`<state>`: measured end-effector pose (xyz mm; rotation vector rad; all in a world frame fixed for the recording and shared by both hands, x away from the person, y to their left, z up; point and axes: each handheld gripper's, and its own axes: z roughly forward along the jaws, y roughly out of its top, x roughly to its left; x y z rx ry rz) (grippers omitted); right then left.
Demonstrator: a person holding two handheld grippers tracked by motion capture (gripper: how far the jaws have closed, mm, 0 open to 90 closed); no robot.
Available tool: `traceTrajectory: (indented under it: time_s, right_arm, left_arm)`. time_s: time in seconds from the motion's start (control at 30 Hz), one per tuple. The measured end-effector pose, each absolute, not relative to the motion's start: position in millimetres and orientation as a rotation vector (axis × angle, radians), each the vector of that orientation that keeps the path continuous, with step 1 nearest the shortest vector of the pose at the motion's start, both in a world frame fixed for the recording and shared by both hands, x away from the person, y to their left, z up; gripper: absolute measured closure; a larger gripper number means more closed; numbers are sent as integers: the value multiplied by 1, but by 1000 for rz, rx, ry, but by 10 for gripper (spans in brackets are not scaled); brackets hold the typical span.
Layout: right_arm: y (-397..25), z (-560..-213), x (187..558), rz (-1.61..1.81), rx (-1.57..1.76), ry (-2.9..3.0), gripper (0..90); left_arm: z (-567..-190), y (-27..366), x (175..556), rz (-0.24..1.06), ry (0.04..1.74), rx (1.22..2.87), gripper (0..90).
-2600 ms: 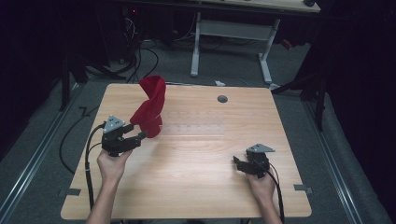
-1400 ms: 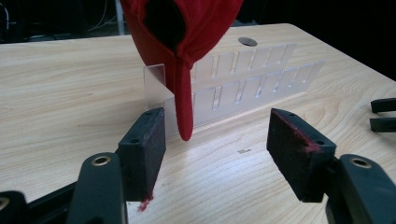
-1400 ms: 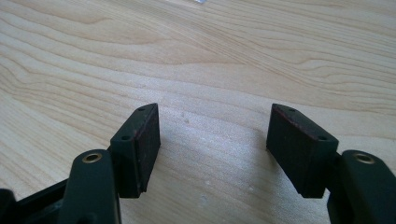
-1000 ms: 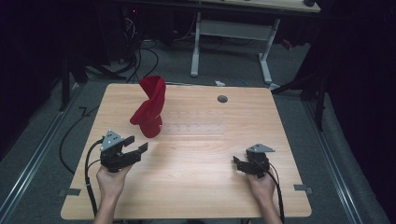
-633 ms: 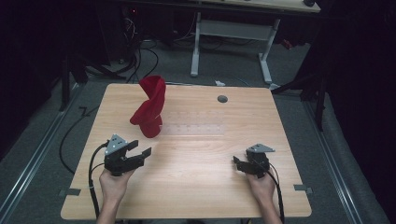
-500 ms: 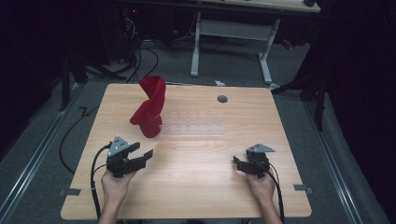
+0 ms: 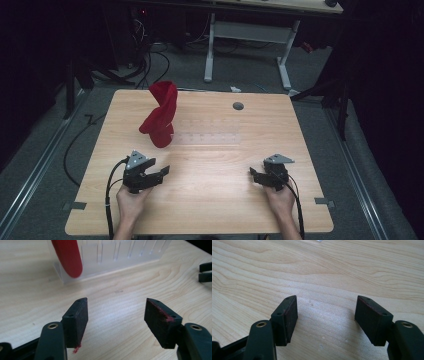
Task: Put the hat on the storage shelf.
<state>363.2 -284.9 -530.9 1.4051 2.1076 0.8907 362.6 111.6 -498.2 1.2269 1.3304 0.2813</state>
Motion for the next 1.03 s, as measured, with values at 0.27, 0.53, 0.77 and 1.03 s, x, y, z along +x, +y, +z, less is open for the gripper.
traceTrajectory:
  time_s: [0.27, 0.53, 0.77, 1.03]
  right_arm:
    - [-285, -531, 363, 891, 1405, 2108, 351]
    - [-285, -531, 363, 890, 1405, 2108, 351]
    - [-285, -531, 363, 892, 1406, 2108, 351]
    - [-286, -531, 363, 897, 1408, 2109, 347]
  left_arm:
    - [-519, 105, 369, 336, 1378, 1270, 352]
    - [-543, 94, 373, 437, 1397, 1375, 325]
    - [-547, 91, 371, 479, 1380, 1371, 312]
    - [-547, 91, 371, 475, 1382, 1373, 299]
